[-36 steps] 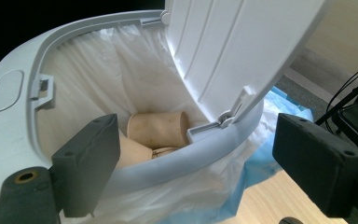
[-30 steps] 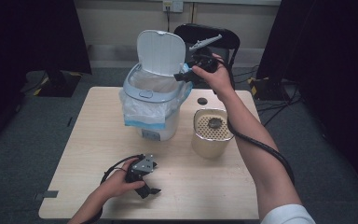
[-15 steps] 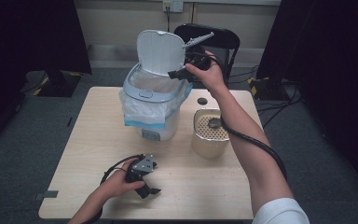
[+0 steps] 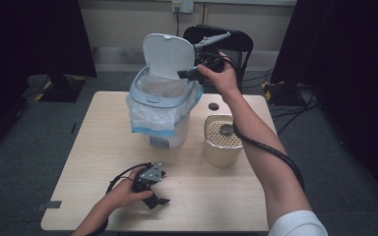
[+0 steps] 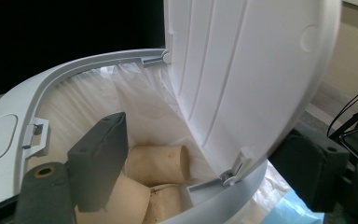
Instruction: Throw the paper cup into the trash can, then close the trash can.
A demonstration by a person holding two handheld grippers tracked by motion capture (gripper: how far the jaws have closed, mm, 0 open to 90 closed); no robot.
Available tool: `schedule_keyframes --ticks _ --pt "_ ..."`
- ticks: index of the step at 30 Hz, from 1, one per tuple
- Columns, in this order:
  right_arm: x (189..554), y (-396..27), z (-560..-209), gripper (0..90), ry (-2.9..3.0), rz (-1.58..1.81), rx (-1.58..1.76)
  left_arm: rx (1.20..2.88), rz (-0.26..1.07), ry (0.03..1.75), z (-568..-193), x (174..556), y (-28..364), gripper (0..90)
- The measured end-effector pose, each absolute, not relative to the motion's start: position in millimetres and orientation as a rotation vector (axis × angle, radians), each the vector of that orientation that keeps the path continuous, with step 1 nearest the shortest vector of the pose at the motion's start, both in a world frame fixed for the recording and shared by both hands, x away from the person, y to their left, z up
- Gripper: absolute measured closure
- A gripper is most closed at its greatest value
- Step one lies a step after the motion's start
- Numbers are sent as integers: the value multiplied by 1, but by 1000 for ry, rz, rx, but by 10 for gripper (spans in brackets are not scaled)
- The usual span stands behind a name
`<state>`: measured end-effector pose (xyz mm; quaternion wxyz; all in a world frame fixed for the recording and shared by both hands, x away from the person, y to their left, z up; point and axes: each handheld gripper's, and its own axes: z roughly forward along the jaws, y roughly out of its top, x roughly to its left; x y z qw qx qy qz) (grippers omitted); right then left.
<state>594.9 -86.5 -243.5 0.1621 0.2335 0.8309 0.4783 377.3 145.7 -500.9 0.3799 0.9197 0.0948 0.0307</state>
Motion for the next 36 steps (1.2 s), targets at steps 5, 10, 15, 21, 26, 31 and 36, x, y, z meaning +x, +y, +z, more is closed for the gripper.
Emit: schedule_keyframes --ticks 5,10,15,21,26,31,36 --pt "591 -85 -242 218 2387 1347 634 2349 79 242 -501 377 146 0" --pt "585 -81 -238 214 2405 1293 575 2347 76 243 -501 377 146 0" --pt "578 -78 -233 212 2384 1327 545 2346 76 241 -501 377 146 0" --pt "571 -72 -230 196 2403 1318 517 2346 76 241 -501 377 146 0" --pt "567 -64 -234 191 2442 1281 495 2346 76 241 -501 377 146 0" --pt "566 -60 -237 188 2459 1281 486 2347 75 240 -501 377 146 0" --pt "565 -56 -242 188 2494 1275 472 2346 74 234 -501 378 146 0"
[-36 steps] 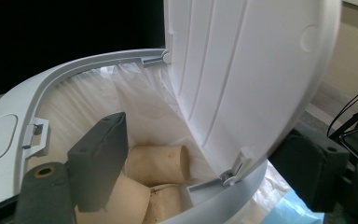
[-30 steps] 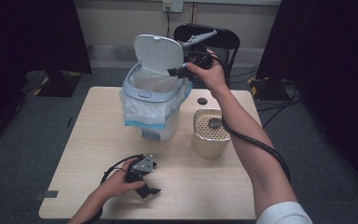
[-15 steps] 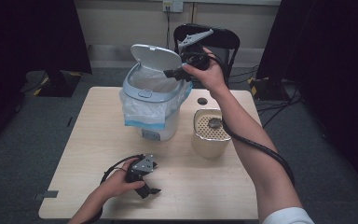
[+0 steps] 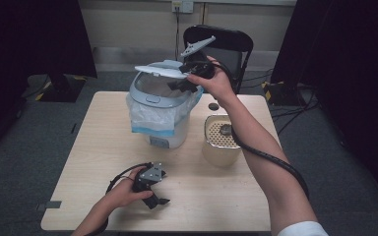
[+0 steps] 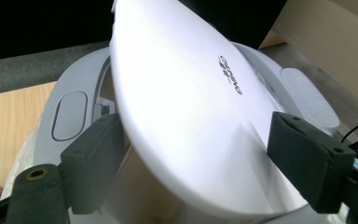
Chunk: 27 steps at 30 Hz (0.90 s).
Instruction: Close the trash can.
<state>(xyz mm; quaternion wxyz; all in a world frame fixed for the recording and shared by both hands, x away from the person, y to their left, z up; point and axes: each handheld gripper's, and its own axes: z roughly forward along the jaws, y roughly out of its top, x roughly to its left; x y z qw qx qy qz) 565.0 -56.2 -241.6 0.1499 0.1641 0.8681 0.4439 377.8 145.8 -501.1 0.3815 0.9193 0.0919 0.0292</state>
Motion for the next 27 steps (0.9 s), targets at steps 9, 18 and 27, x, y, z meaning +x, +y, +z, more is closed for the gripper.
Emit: schedule_keyframes --ticks 9,18,27 --pt "564 -55 -244 191 2502 1285 488 2346 74 234 -501 378 146 0" --pt "561 -53 -246 189 2513 1282 478 2346 74 234 -501 378 146 0" --pt "554 -45 -248 188 2524 1293 457 2345 75 235 -501 378 146 0"
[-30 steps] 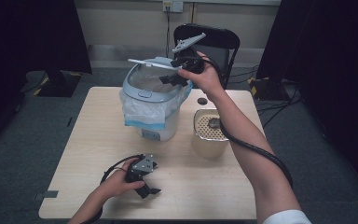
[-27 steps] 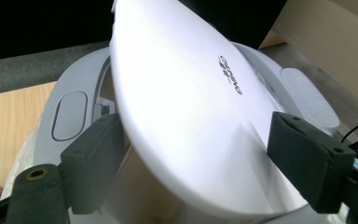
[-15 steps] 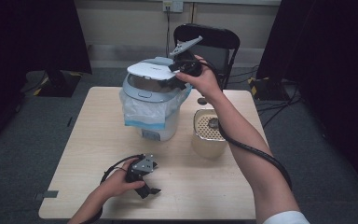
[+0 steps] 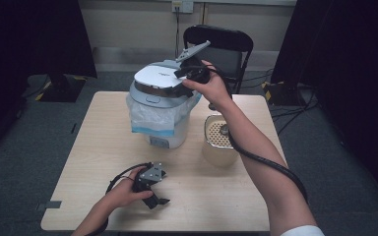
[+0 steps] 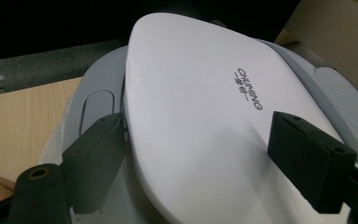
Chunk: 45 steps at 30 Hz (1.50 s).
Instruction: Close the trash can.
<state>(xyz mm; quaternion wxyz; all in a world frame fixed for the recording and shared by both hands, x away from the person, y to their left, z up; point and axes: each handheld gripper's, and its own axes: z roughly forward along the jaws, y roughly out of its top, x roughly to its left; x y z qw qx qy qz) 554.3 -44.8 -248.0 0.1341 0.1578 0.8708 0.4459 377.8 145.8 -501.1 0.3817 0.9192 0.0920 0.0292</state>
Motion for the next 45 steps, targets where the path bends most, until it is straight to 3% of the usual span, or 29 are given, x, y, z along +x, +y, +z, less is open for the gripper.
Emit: schedule_keyframes --ticks 16,20,24,28,45 --pt "556 -38 -254 227 2599 1287 457 2346 74 234 -501 378 146 0" --pt "556 -38 -252 277 2609 1303 457 2346 74 235 -501 378 146 0" --pt "557 -38 -252 387 2588 1312 493 2346 74 235 -501 378 146 0" --pt "560 -39 -252 419 2585 1321 505 2347 77 234 -501 378 146 0" --pt "562 -37 -257 455 2552 1326 502 2338 73 220 -502 379 145 0"
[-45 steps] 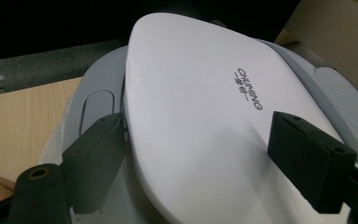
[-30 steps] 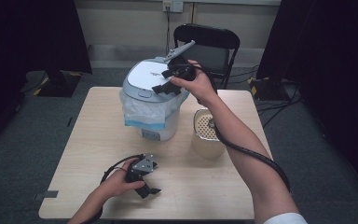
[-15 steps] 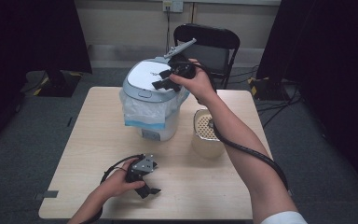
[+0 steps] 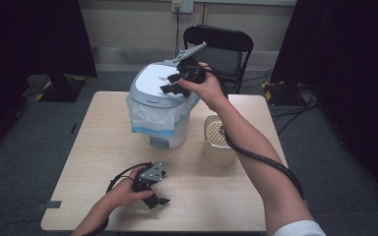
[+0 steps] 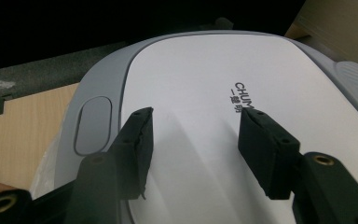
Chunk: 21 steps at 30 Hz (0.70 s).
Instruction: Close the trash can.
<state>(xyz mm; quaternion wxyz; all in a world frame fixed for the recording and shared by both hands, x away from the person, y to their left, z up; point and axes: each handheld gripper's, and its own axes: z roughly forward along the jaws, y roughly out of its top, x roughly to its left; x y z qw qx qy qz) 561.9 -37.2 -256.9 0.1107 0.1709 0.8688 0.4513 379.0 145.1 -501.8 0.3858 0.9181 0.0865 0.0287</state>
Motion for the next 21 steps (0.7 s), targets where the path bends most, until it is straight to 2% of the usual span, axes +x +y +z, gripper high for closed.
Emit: schedule_keyframes --ticks 9,10,12,13,15,21 --pt "561 -38 -258 444 2534 1345 502 2338 73 220 -502 379 145 0" --pt "561 -38 -258 417 2536 1346 495 2338 73 220 -502 379 145 0" --pt "561 -38 -258 307 2539 1329 500 2338 73 220 -502 379 145 0" --pt "560 -38 -259 300 2538 1325 506 2335 71 221 -502 379 145 0" --pt "560 -39 -258 229 2536 1321 526 2336 72 221 -502 379 145 0" --pt "560 -44 -258 170 2515 1322 562 2338 74 220 -502 379 145 0"
